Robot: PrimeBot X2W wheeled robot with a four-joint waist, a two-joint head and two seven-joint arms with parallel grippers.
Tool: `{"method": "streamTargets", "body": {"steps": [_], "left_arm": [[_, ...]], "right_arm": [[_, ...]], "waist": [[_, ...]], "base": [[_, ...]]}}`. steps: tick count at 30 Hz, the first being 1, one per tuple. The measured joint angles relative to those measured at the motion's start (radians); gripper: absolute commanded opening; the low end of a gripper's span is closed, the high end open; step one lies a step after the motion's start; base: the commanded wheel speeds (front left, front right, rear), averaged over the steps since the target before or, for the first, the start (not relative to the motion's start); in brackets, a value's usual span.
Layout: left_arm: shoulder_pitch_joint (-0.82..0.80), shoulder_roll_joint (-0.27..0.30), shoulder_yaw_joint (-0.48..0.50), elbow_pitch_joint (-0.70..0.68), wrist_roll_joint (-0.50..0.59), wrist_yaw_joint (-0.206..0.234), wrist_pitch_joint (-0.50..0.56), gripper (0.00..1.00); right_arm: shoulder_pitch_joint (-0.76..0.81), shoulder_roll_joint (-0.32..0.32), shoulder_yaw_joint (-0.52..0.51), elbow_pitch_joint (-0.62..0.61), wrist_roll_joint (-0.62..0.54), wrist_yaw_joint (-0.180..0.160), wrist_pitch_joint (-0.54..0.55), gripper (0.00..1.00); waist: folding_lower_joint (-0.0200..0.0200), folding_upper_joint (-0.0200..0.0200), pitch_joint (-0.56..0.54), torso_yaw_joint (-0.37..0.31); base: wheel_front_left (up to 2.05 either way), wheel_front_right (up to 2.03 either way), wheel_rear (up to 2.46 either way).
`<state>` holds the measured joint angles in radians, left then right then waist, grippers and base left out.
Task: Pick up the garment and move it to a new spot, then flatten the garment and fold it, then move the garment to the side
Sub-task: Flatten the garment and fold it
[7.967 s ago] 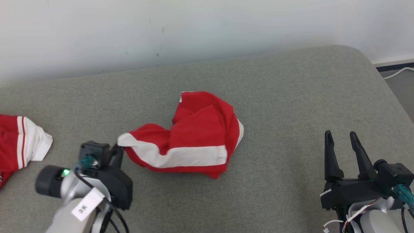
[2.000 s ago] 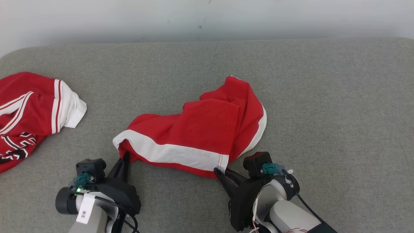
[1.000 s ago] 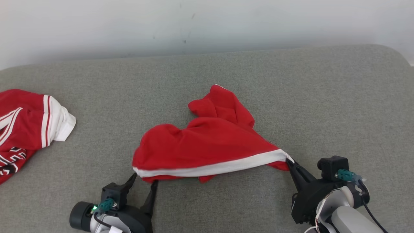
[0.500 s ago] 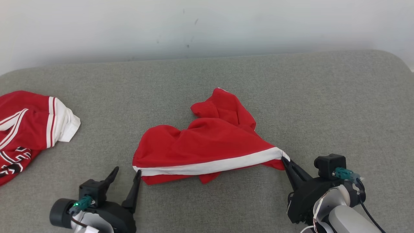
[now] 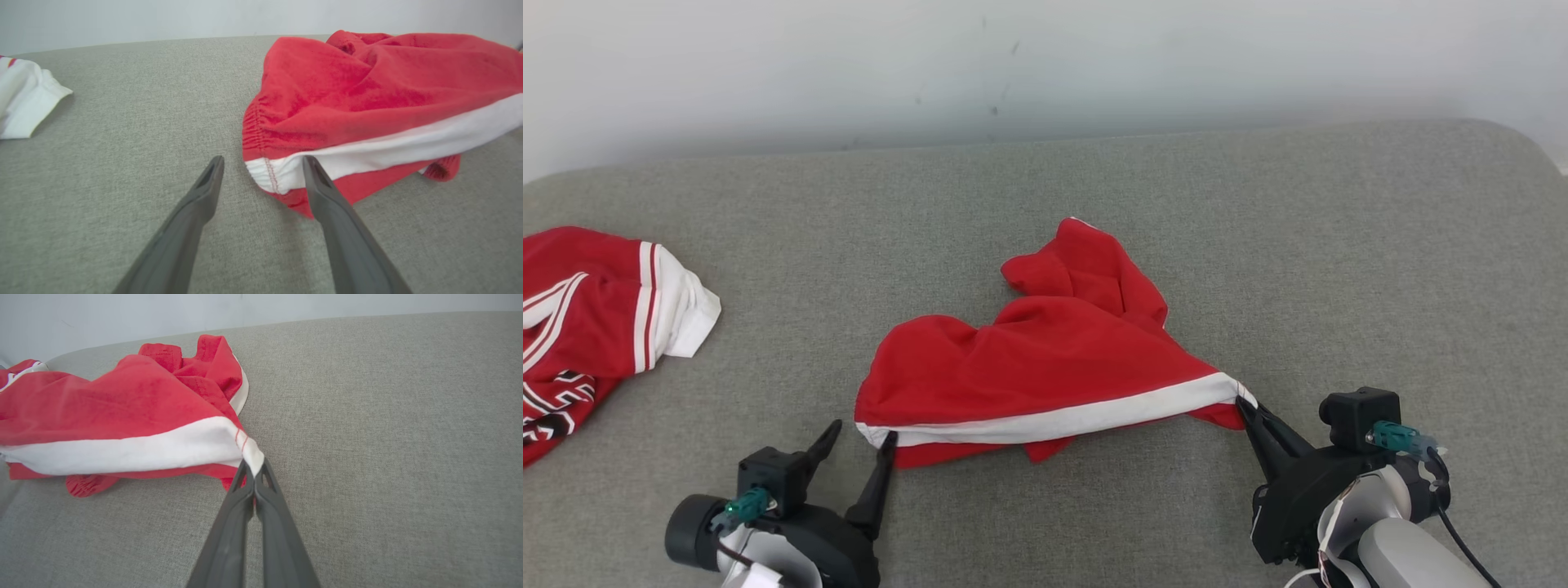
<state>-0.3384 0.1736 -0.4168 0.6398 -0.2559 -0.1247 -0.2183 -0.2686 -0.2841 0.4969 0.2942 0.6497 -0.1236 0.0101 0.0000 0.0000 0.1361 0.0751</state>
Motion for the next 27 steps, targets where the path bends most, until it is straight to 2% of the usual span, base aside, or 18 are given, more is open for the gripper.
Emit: {"method": "streamTargets", "body": {"steps": [1,2,4,7,8,9,11,12,13,15,16,17,18,27], "left_arm": [[0.0,0.0,-0.008,0.0,0.0,0.0,0.008,1.0],[0.0,0.003,-0.017,0.001,-0.002,0.0,0.012,0.9],[-0.001,0.007,-0.031,0.001,-0.012,0.0,0.016,0.81],[-0.007,0.019,-0.053,0.0,-0.029,0.0,0.021,0.47],[-0.011,0.022,-0.057,-0.001,-0.033,0.0,0.021,0.44],[-0.015,0.026,-0.063,-0.003,-0.034,0.0,0.022,0.33],[-0.021,0.031,-0.072,-0.008,-0.042,0.0,0.024,0.07],[-0.022,0.033,-0.077,-0.01,-0.049,0.0,0.024,0.0],[-0.022,0.035,-0.082,-0.011,-0.063,0.0,0.024,0.02],[-0.024,0.038,-0.089,-0.012,-0.075,0.0,0.03,0.2],[-0.024,0.04,-0.092,-0.011,-0.079,0.0,0.035,0.34],[-0.024,0.041,-0.095,-0.011,-0.083,0.0,0.037,0.64],[-0.024,0.042,-0.098,-0.011,-0.089,0.0,0.042,1.0],[-0.042,0.06,-0.14,-0.019,-0.16,0.0,0.059,1.0]], "right_arm": [[0.0,0.0,-0.001,-0.001,0.0,0.0,0.0,0.0],[0.0,0.0,-0.001,-0.003,0.0,0.0,0.004,0.0],[0.0,0.001,-0.002,-0.007,-0.001,0.0,0.008,0.0],[0.0,0.002,-0.006,-0.012,-0.009,-0.001,0.009,0.0],[0.0,0.002,-0.007,-0.014,-0.011,-0.001,0.013,0.0],[0.0,0.002,-0.009,-0.016,-0.011,-0.001,0.017,0.0],[0.0,0.002,-0.013,-0.017,-0.012,-0.001,0.018,0.0],[0.001,0.002,-0.014,-0.018,-0.016,-0.001,0.018,0.0],[0.001,0.002,-0.014,-0.021,-0.018,-0.001,0.021,0.0],[0.002,0.002,-0.018,-0.023,-0.019,-0.001,0.026,0.0],[0.002,0.002,-0.02,-0.024,-0.02,-0.001,0.026,0.0],[0.003,0.002,-0.021,-0.026,-0.02,-0.001,0.026,0.0],[0.003,0.002,-0.024,-0.026,-0.021,-0.001,0.027,0.0],[0.004,0.006,-0.04,-0.036,-0.037,-0.001,0.04,0.0]], "waist": [[0.0,0.0,0.001,-0.001],[0.0,0.0,0.001,-0.002],[0.0,0.0,0.003,-0.005],[0.0,0.0,0.005,-0.008],[0.0,0.0,0.006,-0.009],[0.0,0.0,0.006,-0.01],[0.0,0.0,0.008,-0.011],[0.0,0.0,0.008,-0.012],[0.0,0.0,0.009,-0.012],[0.0,0.0,0.01,-0.013],[0.0,0.0,0.011,-0.013],[0.0,0.0,0.012,-0.013],[0.0,0.0,0.012,-0.014],[0.0,0.0,0.021,-0.015]], "base": [[0.0,0.0,0.0],[0.0,0.0,0.0],[0.0,0.0,0.0],[0.0,0.0,0.0],[0.0,0.0,0.0],[0.0,0.0,0.0],[0.0,0.0,0.0],[0.0,0.0,0.0],[0.0,0.0,0.0],[0.0,0.0,0.0],[0.0,0.0,0.0],[0.0,0.0,0.0],[0.0,0.0,0.0],[0.0,0.0,0.0]]}}
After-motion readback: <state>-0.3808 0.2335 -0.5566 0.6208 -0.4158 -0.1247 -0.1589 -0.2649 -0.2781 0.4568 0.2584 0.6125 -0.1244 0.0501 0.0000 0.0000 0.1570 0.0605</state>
